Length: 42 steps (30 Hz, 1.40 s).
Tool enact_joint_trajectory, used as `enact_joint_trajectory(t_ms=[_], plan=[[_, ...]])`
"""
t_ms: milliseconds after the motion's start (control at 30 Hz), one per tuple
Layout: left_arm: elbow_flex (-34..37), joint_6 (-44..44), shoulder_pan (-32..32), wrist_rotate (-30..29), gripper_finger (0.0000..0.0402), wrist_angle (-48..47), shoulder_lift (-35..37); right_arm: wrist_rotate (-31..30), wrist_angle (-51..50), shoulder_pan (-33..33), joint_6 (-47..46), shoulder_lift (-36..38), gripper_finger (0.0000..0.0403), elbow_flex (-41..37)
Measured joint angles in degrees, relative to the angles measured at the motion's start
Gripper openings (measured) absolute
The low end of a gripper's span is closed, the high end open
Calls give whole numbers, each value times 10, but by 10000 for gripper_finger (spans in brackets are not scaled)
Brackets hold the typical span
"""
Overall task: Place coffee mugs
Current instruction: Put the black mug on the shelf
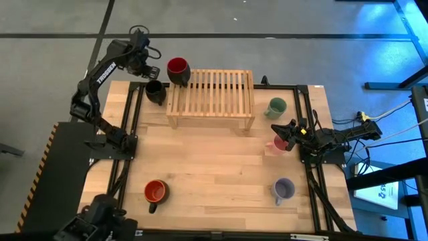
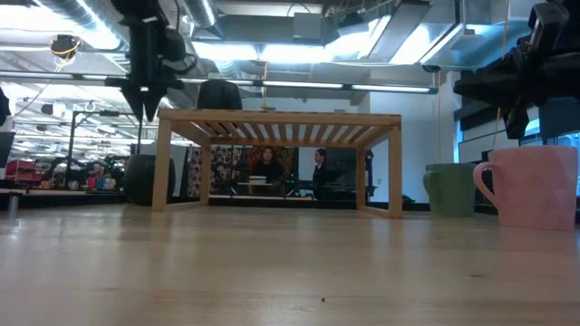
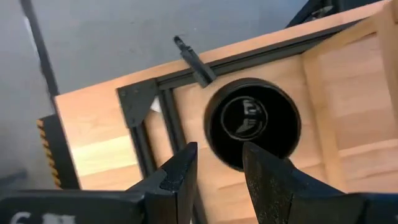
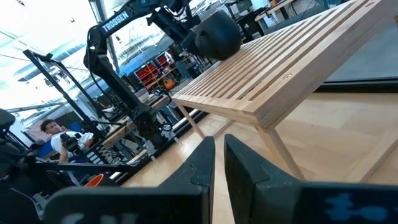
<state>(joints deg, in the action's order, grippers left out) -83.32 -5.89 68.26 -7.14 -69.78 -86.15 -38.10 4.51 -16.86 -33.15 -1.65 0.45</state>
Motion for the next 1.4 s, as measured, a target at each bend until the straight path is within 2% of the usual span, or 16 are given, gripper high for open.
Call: enact_joint_trajectory(t_ms=[200,467,667,1400], plan=[[42,3,4,19,123,52,-3,-23,0,0,0,0,24,0],[45,57,4,3,123,53,-59,-39,-1,0,1,0,24,0],[45,73,-2,-36,123,68,-96,-39,-1,0,2,0,24,0],[45,155,7,-21,118,114,-173,-55,-1,0,2,0,24,0]])
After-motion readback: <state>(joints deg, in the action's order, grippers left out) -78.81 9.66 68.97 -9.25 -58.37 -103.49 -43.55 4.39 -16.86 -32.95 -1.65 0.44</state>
